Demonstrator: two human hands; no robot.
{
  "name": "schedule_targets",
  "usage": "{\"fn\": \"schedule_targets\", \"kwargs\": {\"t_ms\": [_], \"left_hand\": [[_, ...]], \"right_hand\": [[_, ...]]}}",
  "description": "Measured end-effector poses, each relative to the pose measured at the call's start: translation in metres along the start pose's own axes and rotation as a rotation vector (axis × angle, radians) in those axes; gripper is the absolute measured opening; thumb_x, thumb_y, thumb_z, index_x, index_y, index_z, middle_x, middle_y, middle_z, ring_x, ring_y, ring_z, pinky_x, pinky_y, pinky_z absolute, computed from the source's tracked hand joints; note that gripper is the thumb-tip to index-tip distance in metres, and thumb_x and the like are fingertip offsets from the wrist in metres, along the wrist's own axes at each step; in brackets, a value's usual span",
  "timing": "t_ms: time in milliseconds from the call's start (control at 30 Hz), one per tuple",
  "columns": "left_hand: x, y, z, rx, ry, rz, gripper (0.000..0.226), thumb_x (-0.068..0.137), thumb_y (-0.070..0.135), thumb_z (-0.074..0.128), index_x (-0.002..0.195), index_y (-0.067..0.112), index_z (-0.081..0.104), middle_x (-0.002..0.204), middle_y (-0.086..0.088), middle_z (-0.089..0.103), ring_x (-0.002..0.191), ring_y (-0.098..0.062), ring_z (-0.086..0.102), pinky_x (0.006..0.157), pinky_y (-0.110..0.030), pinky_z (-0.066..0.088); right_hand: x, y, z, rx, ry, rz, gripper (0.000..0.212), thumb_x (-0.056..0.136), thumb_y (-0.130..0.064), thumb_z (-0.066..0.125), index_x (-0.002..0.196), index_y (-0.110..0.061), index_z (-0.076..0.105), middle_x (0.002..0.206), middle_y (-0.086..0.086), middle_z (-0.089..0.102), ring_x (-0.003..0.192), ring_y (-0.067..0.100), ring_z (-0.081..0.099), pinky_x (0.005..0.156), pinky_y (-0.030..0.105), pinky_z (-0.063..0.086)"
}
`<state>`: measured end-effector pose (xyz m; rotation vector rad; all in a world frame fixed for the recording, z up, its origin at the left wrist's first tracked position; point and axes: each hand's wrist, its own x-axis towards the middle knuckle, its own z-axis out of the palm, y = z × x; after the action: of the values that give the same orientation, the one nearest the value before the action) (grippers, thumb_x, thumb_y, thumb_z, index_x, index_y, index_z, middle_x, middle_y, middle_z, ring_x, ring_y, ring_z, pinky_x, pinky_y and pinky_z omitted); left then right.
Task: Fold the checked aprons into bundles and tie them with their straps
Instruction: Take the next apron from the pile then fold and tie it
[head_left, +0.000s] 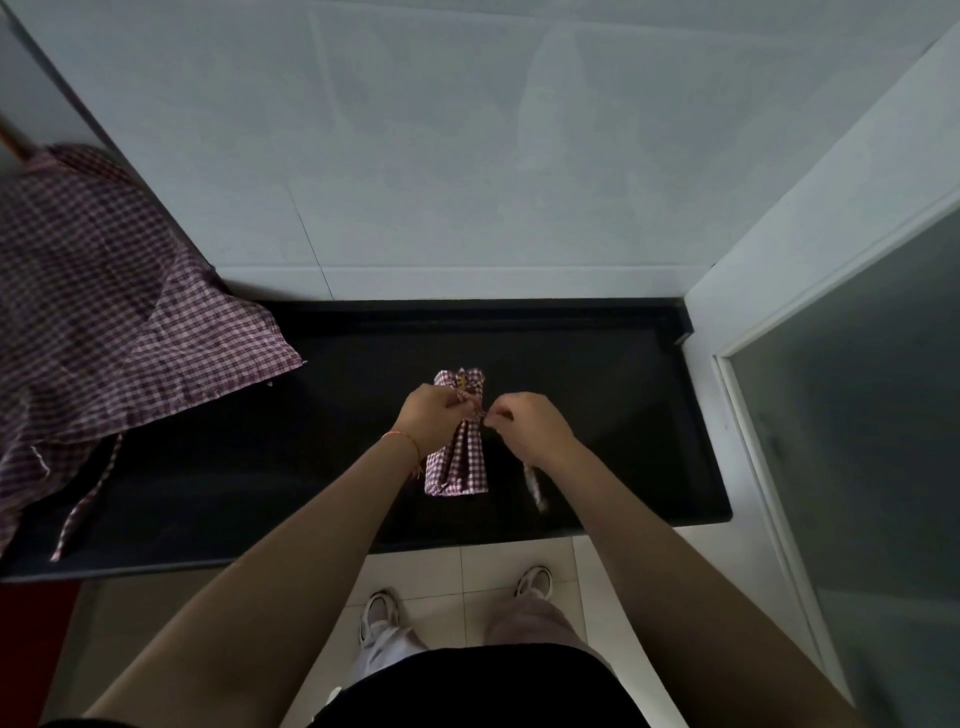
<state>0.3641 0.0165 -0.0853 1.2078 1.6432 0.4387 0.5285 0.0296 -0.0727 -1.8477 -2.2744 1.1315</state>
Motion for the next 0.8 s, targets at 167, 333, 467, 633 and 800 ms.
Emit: {"fn": "schedule_targets", "kwargs": {"t_ms": [167, 333, 467, 633, 800], "left_hand": [[-0.001, 0.004, -0.002, 0.088, 0.036, 0.027, 0.022, 0.100, 0.025, 0.054, 0.103, 0.015, 0.073, 0.080, 0.001, 0.066, 0.056, -0.004, 0.050, 0.052, -0.014, 0.036], [-0.005, 0.001, -0.001, -0.020, 0.085, 0.007, 0.017, 0.097, 0.022, 0.059, 0.103, 0.021, 0.074, 0.090, 0.004, 0.072, 0.080, -0.012, 0.065, 0.067, -0.019, 0.050], [-0.007, 0.001, 0.000, -0.042, 0.119, 0.014, 0.013, 0.094, 0.023, 0.064, 0.102, 0.021, 0.075, 0.090, 0.007, 0.071, 0.087, -0.009, 0.067, 0.074, -0.019, 0.053], [-0.009, -0.007, -0.001, -0.111, 0.138, 0.082, 0.015, 0.089, 0.021, 0.072, 0.103, 0.018, 0.076, 0.103, 0.006, 0.073, 0.100, -0.005, 0.064, 0.094, -0.023, 0.050], [-0.011, -0.012, 0.009, -0.179, 0.177, 0.077, 0.015, 0.088, 0.021, 0.073, 0.102, 0.018, 0.076, 0.106, 0.007, 0.070, 0.102, -0.003, 0.062, 0.095, -0.023, 0.049]], "right_hand": [[0.000, -0.002, 0.011, 0.043, 0.050, -0.103, 0.019, 0.097, -0.022, 0.060, 0.097, -0.012, 0.076, 0.099, 0.002, 0.065, 0.087, 0.012, 0.057, 0.076, 0.023, 0.038], [0.004, -0.014, 0.023, 0.154, 0.147, 0.036, 0.010, 0.097, -0.024, 0.059, 0.093, -0.016, 0.065, 0.088, -0.003, 0.060, 0.077, 0.010, 0.059, 0.063, 0.018, 0.043], [0.005, -0.021, 0.036, 0.231, 0.240, 0.028, 0.006, 0.097, -0.019, 0.057, 0.094, -0.019, 0.052, 0.087, -0.004, 0.056, 0.074, 0.008, 0.057, 0.062, 0.018, 0.042], [0.011, -0.023, 0.042, 0.226, 0.273, -0.026, 0.009, 0.099, -0.019, 0.054, 0.106, -0.015, 0.056, 0.103, -0.002, 0.055, 0.081, 0.006, 0.055, 0.065, 0.015, 0.041], [0.012, -0.023, 0.046, 0.155, 0.286, -0.054, 0.004, 0.099, -0.018, 0.051, 0.100, -0.014, 0.052, 0.104, 0.003, 0.051, 0.078, 0.010, 0.052, 0.066, 0.018, 0.039]]}}
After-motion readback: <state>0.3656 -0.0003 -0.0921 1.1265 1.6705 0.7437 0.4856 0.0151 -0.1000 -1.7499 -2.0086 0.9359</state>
